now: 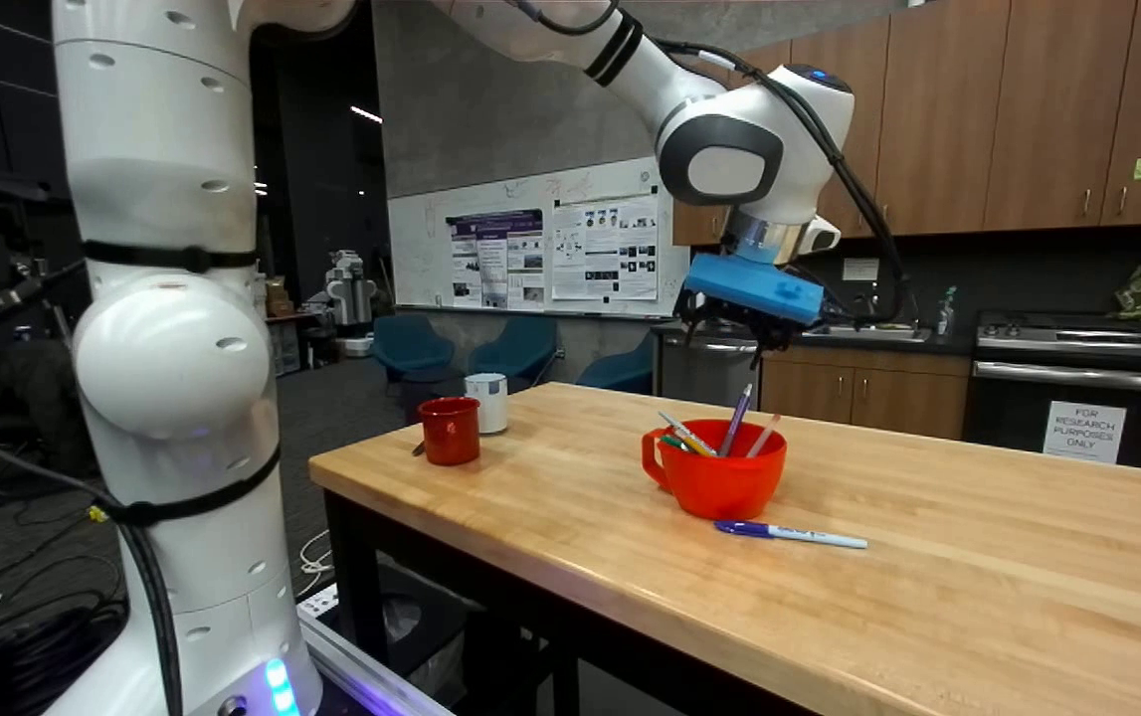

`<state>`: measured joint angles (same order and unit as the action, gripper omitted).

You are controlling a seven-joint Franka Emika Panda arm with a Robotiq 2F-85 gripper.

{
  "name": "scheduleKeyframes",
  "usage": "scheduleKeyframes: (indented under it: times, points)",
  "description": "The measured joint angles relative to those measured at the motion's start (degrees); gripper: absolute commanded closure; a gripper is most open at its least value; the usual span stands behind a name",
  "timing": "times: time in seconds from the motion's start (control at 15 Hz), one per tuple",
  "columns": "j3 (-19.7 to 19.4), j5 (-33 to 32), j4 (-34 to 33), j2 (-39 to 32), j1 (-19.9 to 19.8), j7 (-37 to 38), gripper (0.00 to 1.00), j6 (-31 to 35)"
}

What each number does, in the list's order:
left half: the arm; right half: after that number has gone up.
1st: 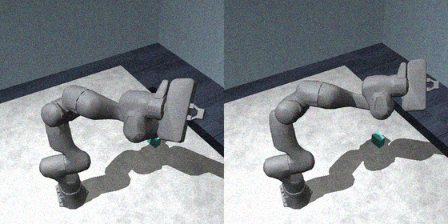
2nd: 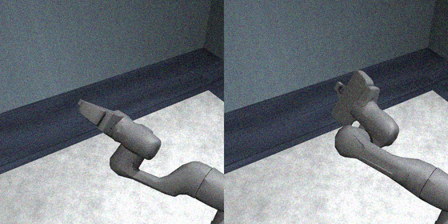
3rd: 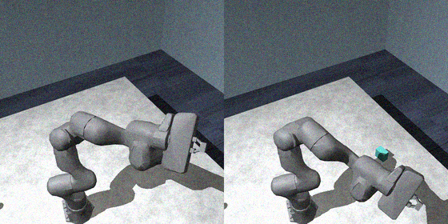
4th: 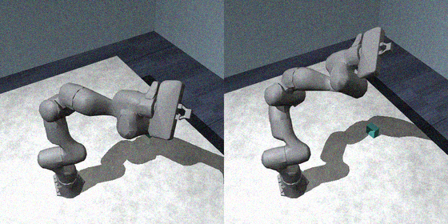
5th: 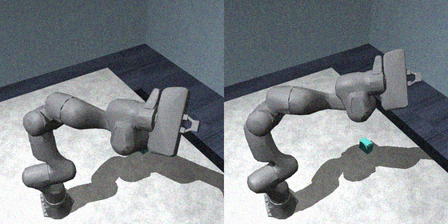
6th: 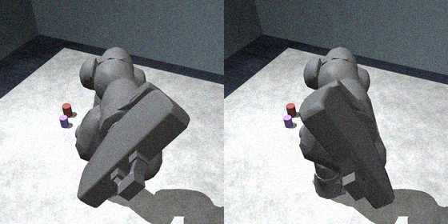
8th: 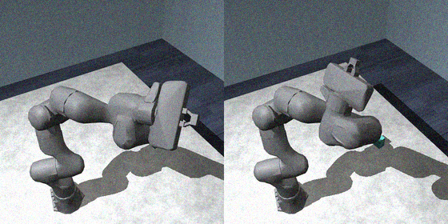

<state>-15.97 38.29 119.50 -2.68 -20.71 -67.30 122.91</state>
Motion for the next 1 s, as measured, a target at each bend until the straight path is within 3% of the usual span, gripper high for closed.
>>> scheduleKeyframes:
  times: [0.2,0.47,0.67,1.0]
  points:
    - [0.2,-3.2,-0.1,2.7,2.3,11.9,0.00,5.4]
    - [-0.4,-14.5,-0.3,6.4,2.5,30.6,0.00,7.0]
    - [-2.2,-23.4,-1.1,8.6,1.5,42.7,0.00,2.5]
    - [-6.2,-32.3,-3.2,8.9,-1.7,54.9,0.00,-5.3]
